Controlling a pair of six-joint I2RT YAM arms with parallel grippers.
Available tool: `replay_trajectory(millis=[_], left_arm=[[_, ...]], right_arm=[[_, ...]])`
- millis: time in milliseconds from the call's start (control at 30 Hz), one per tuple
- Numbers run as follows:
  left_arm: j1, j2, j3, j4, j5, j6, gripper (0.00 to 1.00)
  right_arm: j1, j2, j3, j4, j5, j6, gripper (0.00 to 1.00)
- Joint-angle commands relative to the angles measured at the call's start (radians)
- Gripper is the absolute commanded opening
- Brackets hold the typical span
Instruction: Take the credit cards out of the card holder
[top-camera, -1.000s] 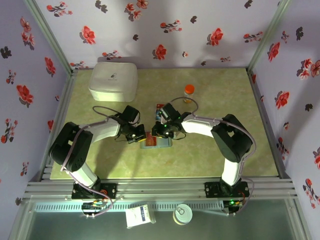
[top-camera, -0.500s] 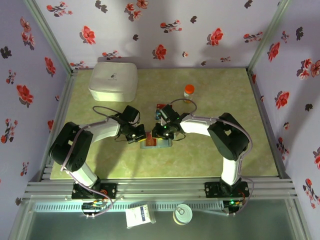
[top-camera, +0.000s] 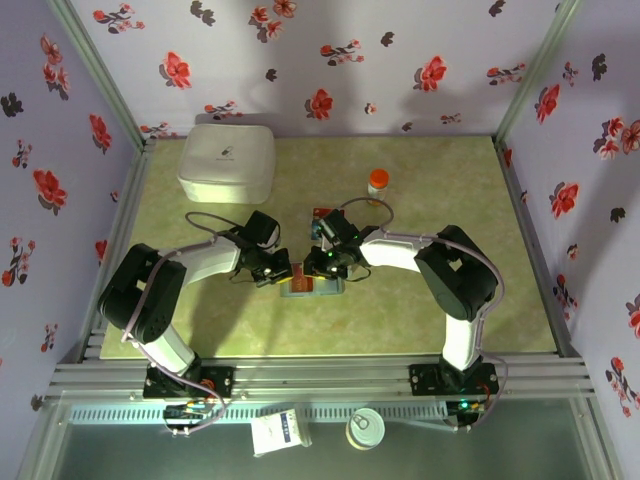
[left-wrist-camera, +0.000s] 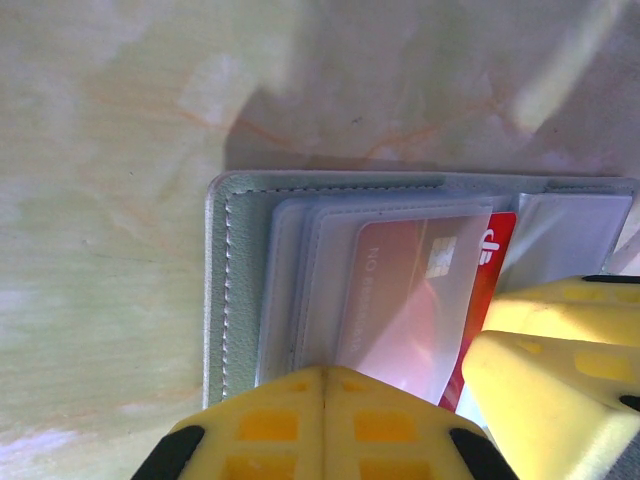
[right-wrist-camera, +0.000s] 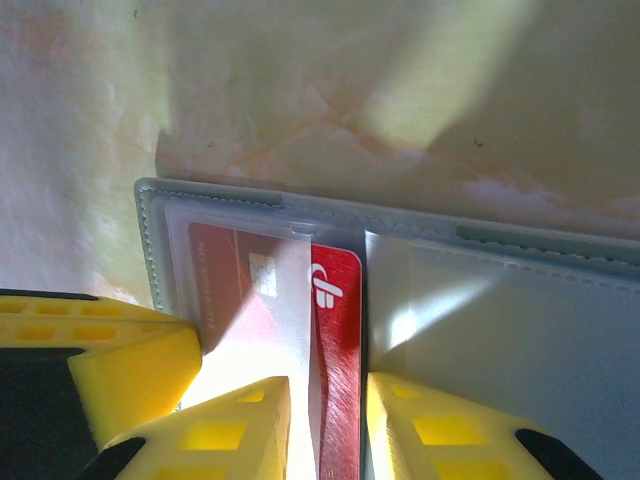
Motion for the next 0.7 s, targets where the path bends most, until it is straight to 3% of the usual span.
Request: replay_trajectory(millis=[0, 667], left_arm=[[-0.005, 0.030, 0.001, -0.042, -0.020, 0.007, 0.01], [-0.006, 0.035, 0.013, -0.051, -0.018, 0.012, 0.01]], right_arm=[[0.007, 0.015, 0.004, -0.042, 0.023, -0.018, 0.27], [-0.027, -0.074, -0.125, 0.244, -0.108, 0.110, 0.23]])
